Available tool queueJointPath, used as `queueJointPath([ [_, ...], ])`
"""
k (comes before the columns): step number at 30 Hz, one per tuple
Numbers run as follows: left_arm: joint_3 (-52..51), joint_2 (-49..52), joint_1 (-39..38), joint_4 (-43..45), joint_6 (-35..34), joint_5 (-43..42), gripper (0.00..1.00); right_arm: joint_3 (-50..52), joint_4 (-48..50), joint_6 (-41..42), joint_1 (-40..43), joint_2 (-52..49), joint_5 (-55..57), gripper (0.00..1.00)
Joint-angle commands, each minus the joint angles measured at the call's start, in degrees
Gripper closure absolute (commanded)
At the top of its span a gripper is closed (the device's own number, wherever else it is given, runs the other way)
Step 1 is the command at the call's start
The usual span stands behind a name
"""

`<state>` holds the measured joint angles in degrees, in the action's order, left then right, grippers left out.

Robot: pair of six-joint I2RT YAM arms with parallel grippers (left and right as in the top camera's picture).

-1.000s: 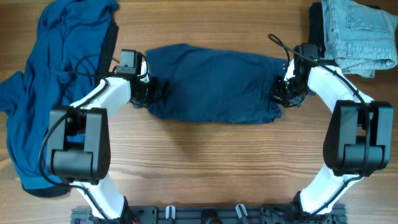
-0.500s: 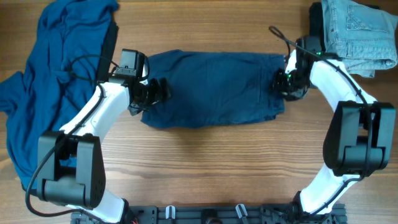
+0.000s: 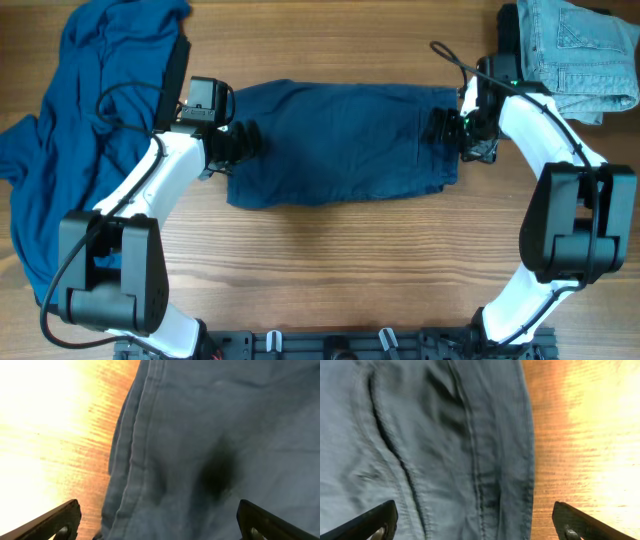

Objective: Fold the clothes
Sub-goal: 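Hold both ends and stretch the pants flat between the grippers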

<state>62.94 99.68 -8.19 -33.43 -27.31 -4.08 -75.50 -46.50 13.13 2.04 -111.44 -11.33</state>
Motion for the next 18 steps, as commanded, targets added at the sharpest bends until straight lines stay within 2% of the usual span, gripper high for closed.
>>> queueJointPath([
  [1,-0.35,0.85,0.33,2.91,-0.13,0.94,0.00,2.38,1.79,-1.14,-0.20,-0.11,-3.04,0.00],
  [7,-0.35,2.62,0.33,6.05,-0.11,-0.39,0.00,3.32,2.99,-0.81,-0.22,-0.11,-3.80,0.00],
  [11,-0.35,5.68,0.33,6.05,-0.15,-0.59,0.00,3.65,3.78,3.91,-0.26,-0.11,-3.78,0.00],
  [18,-0.35,6.56,0.33,7.58,-0.15,-0.98,0.00,3.65,3.69,3.80,-0.26,-0.11,-3.78,0.01],
])
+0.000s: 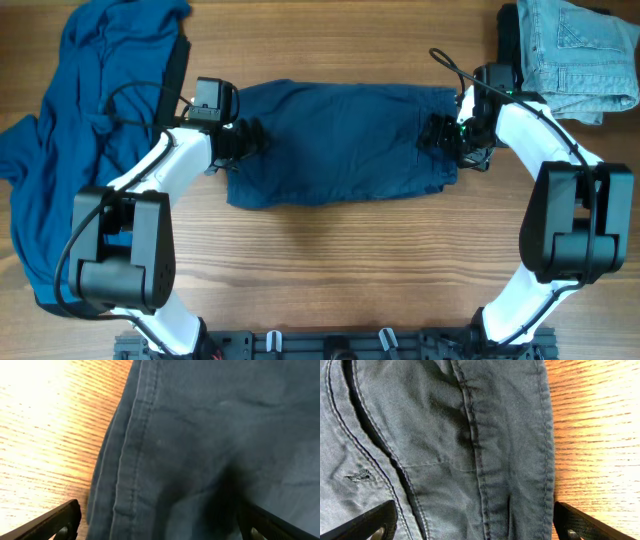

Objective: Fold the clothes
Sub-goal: 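Hold both ends and stretch the pants flat between the grippers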

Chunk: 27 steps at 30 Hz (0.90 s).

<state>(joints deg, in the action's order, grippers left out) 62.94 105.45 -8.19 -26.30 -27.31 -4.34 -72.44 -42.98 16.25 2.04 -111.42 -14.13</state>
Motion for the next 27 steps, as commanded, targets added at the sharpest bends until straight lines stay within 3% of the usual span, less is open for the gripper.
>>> queueJointPath([
  [1,-0.35,1.09,0.33,0.44,-0.17,-0.83,0.00,0.59,0.11,0.68,-0.26,-0.13,-0.98,0.00],
  [15,-0.35,4.07,0.31,0.79,-0.15,-6.60,0.02,0.59,0.13,0.66,-0.37,-0.15,-3.98,0.00],
  [17,-0.35,4.07,0.31,0.79,-0.15,-6.62,0.09,0.59,0.11,0.68,-0.37,-0.15,-3.98,0.01],
  [21,-0.35,4.07,0.31,0.85,-0.15,-6.58,0.12,0.59,0.13,0.66,-0.66,-0.17,-3.98,0.00],
  [23,-0.35,4.07,0.33,0.90,-0.17,-6.58,0.24,0.59,0.17,0.66,-1.05,-0.26,-3.96,0.00],
  [26,-0.35,4.07,0.31,1.09,-0.15,-6.58,0.30,0.59,0.48,0.74,-1.62,-0.79,-3.98,0.00],
  [27,-0.35,4.07,0.31,1.09,-0.15,-6.58,0.36,0.59,0.46,0.74,-1.90,-0.87,-3.98,0.00],
])
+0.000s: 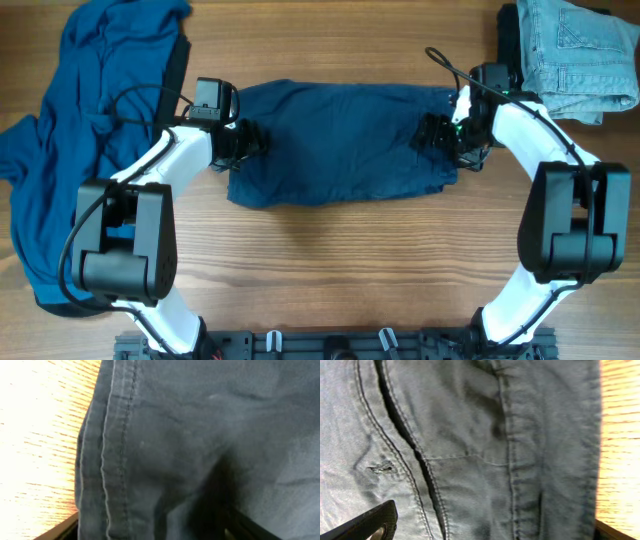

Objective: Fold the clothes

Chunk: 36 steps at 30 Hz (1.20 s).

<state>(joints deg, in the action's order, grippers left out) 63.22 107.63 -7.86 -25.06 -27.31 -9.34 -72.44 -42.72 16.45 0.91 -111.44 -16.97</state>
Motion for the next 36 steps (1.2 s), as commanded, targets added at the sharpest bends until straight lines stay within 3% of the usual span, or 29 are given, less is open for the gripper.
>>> queueJointPath([
  [1,-0.63,1.88,0.00,-0.11,-0.15,-1.55,0.43,0.59,0.17,0.57,-1.03,-0.85,-1.14,0.01],
  [6,-0.61,1.75,0.00,0.00,-0.13,-1.53,0.96,0.59,0.26,0.26,-1.77,-0.85,-0.90,0.00],
  [11,-0.50,-2.32,0.00,-0.72,-0.11,-1.29,0.96,0.59,0.46,0.26,-1.77,-0.85,-0.87,0.00],
  [16,-0.50,-13.46,-0.02,-4.42,-0.09,6.01,0.96,0.59,0.55,0.35,-1.77,-0.85,-0.70,0.00],
  [20,-0.50,-19.89,-0.74,-6.12,0.04,6.01,0.96,0.59,0.63,1.81,-1.81,-0.85,-0.74,0.00],
  [31,-0.50,-20.11,-8.98,-6.78,0.02,6.01,0.96,0.59,0.22,1.79,-1.86,-0.85,-0.70,0.00],
  [33,-0.50,-20.11,-10.12,-6.47,0.02,6.03,0.96,0.59,0.33,1.79,-1.86,-0.85,-0.70,0.00],
  [34,-0.50,-20.11,-10.69,-6.25,0.02,6.03,0.85,0.59,0.35,1.79,-1.86,-0.85,-0.70,0.01],
  [36,-0.52,-20.11,-10.75,-6.05,-0.04,6.32,0.41,0.59,0.33,1.77,-1.86,-0.85,-0.70,0.00],
])
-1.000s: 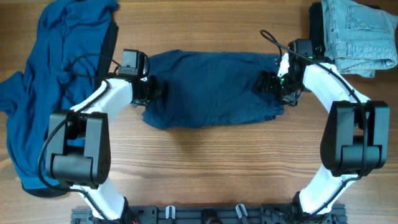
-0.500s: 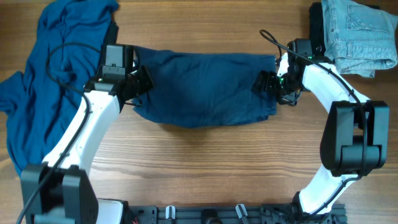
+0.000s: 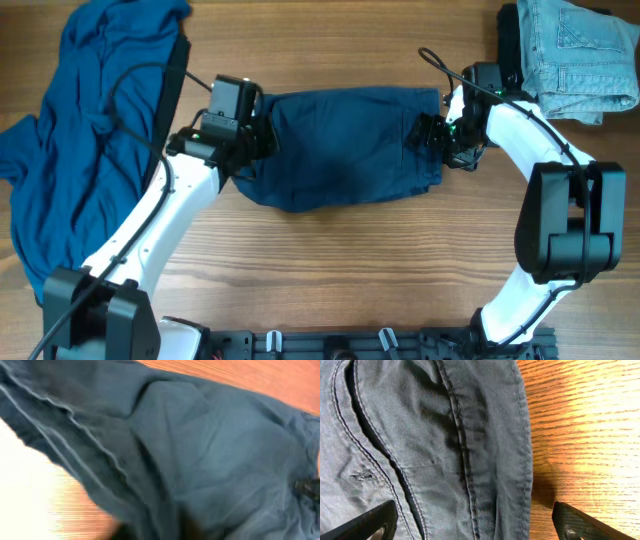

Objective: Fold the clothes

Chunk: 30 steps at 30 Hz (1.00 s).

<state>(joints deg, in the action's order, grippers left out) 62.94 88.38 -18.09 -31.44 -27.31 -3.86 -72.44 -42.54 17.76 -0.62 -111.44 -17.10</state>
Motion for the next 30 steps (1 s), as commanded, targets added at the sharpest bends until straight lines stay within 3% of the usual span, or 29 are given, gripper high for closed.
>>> queueJointPath([
  [1,-0.24,-0.85,-0.22,0.31,-0.17,1.92,0.28,0.59,0.09,0.42,-0.33,-0.85,-0.57,0.00],
  [5,-0.24,-0.85,2.82,-0.87,-2.49,5.22,0.00,0.59,-0.28,0.26,-0.33,-0.85,-0.59,0.00],
  [13,-0.24,-2.40,12.74,-6.14,-6.82,1.75,0.00,0.59,-0.15,0.35,-0.33,-0.85,-0.59,0.00],
  [19,-0.24,-9.77,12.31,-4.61,-5.97,1.77,0.00,0.79,0.83,0.24,-0.42,-0.87,-1.09,0.01],
  [28,-0.24,-9.73,12.31,-5.92,-5.99,1.77,0.00,9.77,10.86,1.42,-4.02,-0.87,-9.97,0.01],
  [29,-0.24,-9.73,12.31,-5.92,-5.99,1.77,0.00,10.60,11.91,2.23,-4.15,-0.87,-10.01,0.07],
  [30,-0.24,-9.73,12.31,-5.95,-5.99,1.77,0.00,11.19,12.57,2.60,-4.26,-0.87,-9.94,0.20],
])
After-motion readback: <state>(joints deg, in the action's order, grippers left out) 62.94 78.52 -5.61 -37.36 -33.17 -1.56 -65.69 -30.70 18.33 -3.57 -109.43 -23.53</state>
